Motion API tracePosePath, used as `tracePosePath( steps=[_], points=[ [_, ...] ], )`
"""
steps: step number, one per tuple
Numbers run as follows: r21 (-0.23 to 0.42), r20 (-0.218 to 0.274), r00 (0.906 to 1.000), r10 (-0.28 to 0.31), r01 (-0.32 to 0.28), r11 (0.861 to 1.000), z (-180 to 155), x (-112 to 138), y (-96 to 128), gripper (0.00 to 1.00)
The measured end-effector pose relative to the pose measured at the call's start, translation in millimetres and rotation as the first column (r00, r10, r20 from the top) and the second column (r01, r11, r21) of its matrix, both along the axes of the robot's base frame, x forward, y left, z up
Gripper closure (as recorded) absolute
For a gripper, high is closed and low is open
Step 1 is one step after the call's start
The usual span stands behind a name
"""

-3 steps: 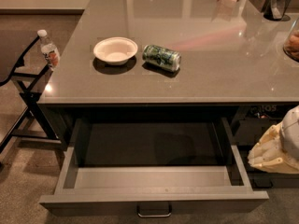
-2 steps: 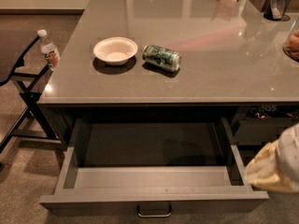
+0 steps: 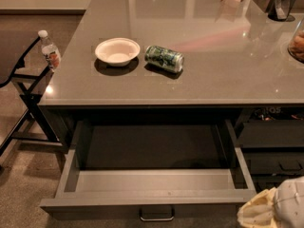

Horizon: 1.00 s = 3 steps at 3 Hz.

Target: Close top drawer

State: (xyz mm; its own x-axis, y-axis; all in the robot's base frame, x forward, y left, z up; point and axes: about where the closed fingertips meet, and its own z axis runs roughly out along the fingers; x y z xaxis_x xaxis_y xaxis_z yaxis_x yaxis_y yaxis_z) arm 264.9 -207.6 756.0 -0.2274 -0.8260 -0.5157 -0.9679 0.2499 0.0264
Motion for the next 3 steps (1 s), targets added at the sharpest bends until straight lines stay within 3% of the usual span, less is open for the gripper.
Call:
tracePosePath(
  steps=[2, 3],
  points=[
    [0.038, 0.068, 0.9954, 0.068, -0.070, 0.997, -52.9, 0.4, 22.9, 1.00],
    [0.034, 0.075, 0.9949, 0.067, -0.069, 0.997, -78.1, 8.0, 29.4, 1.00]
  ],
)
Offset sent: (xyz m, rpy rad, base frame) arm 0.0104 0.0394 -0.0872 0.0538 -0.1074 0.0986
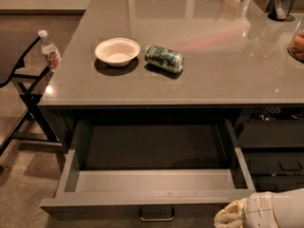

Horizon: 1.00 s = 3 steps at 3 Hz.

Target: Close top drawer

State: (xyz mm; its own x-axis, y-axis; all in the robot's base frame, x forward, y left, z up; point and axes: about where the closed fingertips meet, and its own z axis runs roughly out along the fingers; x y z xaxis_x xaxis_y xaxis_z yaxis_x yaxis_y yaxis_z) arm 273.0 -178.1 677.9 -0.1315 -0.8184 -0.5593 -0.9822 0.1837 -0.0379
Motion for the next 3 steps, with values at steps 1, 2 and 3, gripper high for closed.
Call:
tracePosePath(
  steps=[1, 2, 3],
  points=[
    [-0.020, 0.001, 0.9997, -0.025, 0.025, 0.999, -20.0, 10.3, -1.8, 1.00],
    [-0.022, 0.005, 0.9996, -0.028, 0.028, 0.999, -20.1, 11.6, -2.2, 0.81],
    [-0.022, 0.005, 0.9996, -0.028, 0.028, 0.999, -20.1, 11.6, -2.2, 0.58]
  ],
)
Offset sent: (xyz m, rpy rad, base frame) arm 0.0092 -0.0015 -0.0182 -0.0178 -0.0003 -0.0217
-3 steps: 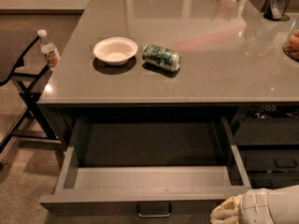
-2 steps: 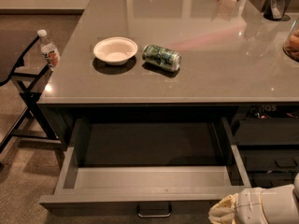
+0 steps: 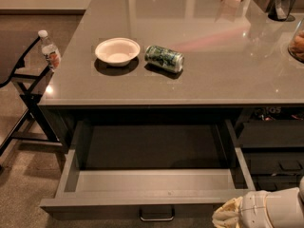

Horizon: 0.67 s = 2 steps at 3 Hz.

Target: Close top drawer

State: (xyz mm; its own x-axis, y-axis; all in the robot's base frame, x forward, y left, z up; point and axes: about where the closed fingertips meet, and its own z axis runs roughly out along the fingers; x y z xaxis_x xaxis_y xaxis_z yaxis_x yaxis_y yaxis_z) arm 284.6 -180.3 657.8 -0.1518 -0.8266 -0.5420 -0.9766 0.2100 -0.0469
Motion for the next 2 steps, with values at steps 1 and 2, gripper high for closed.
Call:
tracePosePath(
  steps=[1, 2],
  points=[
    [0.002, 0.004, 1.0000, -0.006, 0.006, 1.000, 0.1, 0.2, -0.5, 0.35],
    [0.032, 0.029, 0.9995, 0.007, -0.008, 0.999, -2.4, 15.9, 5.1, 0.26]
  ],
)
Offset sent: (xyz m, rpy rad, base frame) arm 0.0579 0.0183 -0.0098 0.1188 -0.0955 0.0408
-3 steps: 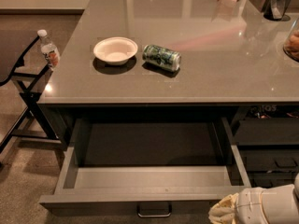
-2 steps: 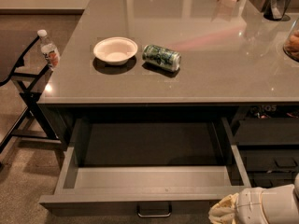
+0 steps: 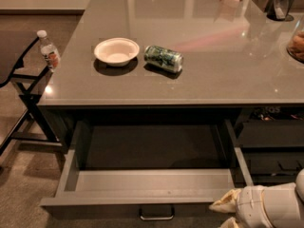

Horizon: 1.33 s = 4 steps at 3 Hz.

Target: Close top drawer

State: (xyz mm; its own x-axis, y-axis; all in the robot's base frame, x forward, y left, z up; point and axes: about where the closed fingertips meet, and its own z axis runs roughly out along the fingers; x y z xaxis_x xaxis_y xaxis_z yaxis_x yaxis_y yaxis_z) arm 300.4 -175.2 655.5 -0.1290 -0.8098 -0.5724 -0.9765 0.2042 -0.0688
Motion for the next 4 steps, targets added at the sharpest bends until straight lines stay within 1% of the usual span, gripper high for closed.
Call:
tracePosePath(
  steps=[2, 3, 4],
  points=[
    [0.029, 0.022, 0.9997, 0.014, -0.015, 0.999, -1.5, 14.8, 7.9, 0.71],
    [0.095, 0.099, 0.9949, 0.018, -0.027, 0.995, -3.3, 79.5, 16.2, 0.95],
    [0.106, 0.137, 0.9905, 0.008, -0.022, 0.994, -1.2, 111.8, 16.0, 1.00]
  ],
)
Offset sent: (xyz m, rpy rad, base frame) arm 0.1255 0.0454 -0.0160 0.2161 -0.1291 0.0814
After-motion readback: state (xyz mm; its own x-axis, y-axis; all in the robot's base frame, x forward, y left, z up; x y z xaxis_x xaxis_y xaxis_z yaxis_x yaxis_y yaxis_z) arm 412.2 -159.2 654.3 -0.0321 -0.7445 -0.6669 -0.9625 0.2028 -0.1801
